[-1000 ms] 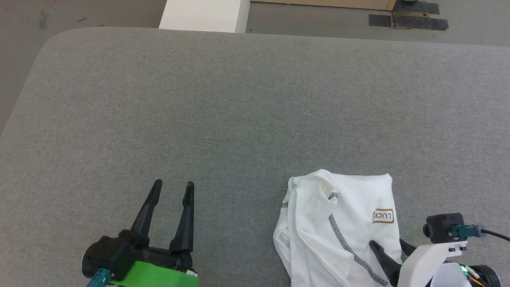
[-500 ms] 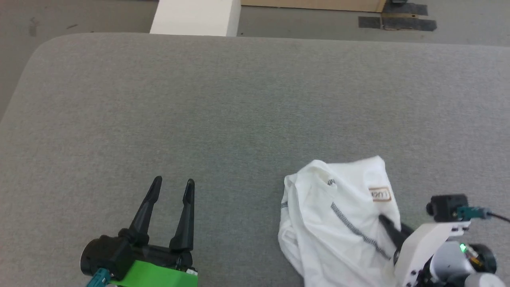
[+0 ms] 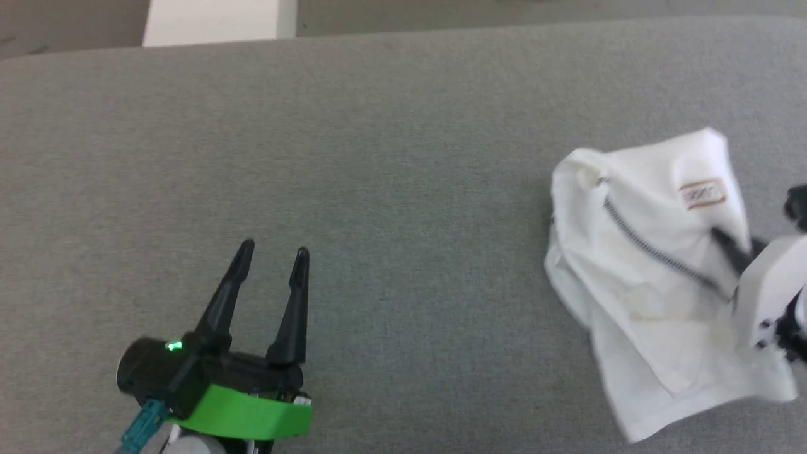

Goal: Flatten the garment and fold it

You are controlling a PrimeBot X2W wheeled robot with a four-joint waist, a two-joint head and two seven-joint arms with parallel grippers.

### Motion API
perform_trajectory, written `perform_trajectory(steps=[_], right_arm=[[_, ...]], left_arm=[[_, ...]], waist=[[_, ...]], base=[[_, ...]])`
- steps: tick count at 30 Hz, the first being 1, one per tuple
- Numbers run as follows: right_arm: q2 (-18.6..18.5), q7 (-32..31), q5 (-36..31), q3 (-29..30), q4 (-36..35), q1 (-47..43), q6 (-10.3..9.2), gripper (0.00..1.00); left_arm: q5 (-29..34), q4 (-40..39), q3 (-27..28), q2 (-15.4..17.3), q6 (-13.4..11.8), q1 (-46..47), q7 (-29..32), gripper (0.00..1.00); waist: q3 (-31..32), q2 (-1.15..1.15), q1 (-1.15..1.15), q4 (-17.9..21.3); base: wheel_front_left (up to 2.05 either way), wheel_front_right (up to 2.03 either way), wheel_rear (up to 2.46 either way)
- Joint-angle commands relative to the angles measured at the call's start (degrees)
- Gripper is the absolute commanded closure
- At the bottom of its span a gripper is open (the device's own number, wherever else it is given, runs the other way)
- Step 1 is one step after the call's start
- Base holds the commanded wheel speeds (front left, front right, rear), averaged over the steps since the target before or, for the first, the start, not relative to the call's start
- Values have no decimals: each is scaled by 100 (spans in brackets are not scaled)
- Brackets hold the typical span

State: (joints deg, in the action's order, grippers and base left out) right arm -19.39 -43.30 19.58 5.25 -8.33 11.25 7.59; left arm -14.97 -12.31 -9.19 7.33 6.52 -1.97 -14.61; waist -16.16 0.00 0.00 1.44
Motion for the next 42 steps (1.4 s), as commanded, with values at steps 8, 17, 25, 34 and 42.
perform_trajectory(steps=[8, 17, 25, 34, 42], right_arm=[[-1003, -124, -113, 114, 251, 941, -10, 100], [-1947, 283, -466, 388, 958, 1635, -10, 100], [-2333, 718, -787, 555, 1617, 1950, -10, 100], [-2542, 1516, -1168, 388, 2215, 2267, -10, 100], [-2459, 2020, -1251, 80, 2777, 2575, -10, 0]], left_arm=[[240, -435, -45, 185, 9, 677, 189, 0], [441, -827, -3, 291, -92, 1180, 322, 0], [397, -998, 116, 283, -202, 1446, 375, 0], [529, -1082, 199, 363, -329, 1578, 378, 0], [479, -923, 223, 301, -396, 1625, 222, 0]], waist=[[-1076, 0, 0, 520], [-1854, 0, 0, 552], [-2332, 0, 0, 544], [-2517, 0, 0, 567], [-2233, 0, 0, 581]], base=[[0, 0, 0], [0, 0, 0], [0, 0, 0], [0, 0, 0], [0, 0, 0]])
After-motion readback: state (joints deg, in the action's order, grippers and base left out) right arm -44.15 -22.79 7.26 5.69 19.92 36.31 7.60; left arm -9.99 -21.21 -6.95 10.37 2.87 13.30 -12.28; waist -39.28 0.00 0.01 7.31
